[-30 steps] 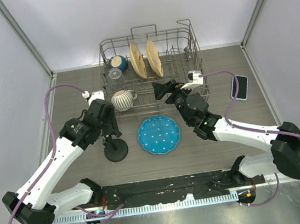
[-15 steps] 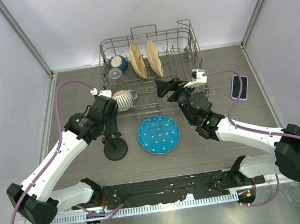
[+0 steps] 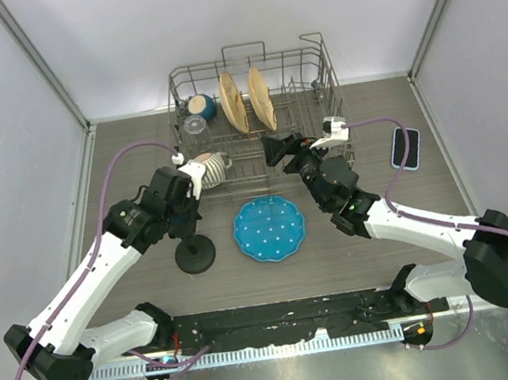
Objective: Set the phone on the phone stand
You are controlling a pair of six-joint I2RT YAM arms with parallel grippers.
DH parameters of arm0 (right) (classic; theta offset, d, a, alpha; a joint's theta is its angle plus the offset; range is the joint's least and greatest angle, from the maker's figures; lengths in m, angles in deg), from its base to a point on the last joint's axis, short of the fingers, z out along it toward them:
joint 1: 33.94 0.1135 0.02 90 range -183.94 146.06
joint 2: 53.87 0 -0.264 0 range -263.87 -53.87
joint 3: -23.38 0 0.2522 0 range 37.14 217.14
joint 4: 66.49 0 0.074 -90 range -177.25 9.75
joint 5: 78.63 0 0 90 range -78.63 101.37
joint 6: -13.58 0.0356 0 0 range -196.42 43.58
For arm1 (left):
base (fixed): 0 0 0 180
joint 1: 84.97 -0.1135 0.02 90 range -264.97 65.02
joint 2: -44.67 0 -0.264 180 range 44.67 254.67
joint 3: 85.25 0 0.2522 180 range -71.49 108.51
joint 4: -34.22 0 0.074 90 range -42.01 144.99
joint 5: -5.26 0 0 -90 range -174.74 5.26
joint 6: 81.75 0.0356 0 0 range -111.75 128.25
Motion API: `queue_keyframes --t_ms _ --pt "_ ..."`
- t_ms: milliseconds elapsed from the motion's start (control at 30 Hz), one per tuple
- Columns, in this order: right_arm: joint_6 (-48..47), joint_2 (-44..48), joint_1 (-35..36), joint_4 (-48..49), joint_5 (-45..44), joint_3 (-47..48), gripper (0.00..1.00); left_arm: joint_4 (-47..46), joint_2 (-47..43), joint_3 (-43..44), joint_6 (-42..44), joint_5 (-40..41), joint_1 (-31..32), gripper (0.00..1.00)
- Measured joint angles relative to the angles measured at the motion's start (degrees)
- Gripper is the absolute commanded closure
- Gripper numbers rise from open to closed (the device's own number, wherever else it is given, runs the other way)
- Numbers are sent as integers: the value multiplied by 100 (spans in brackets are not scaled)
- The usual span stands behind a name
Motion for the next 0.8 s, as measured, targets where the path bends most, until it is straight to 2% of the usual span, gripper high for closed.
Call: queue_keyframes --t_ms 67,133,167,200,267,300,433,533,567,667,800 --pt "-2 -33 -4 -4 33 0 16 15 15 0 238 -111 0 98" --pt "-7 -68 -4 -15 61 0 16 35 28 11 402 -179 0 83" --pt "-9 -85 -4 -20 76 0 16 48 46 26 452 -195 0 56" --pt "-17 -109 -4 -35 94 0 16 66 70 48 498 -197 0 39" --pt "-26 -142 -4 -76 107 2 16 118 140 105 546 -197 0 13" --pt "-37 -160 -4 -109 116 11 16 129 175 153 520 -184 0 9" --pt "-90 -223 -4 -221 122 83 16 127 157 313 525 -166 0 8" --pt "-142 -260 -7 -289 120 133 16 111 66 404 498 -170 0 14" --pt "-160 -282 -11 -321 122 164 16 111 37 413 483 -173 0 21" --pt "-192 -319 -11 -348 129 203 16 129 22 415 433 -186 0 29" --pt "-197 -348 -15 -352 149 225 16 127 68 361 439 -179 0 32"
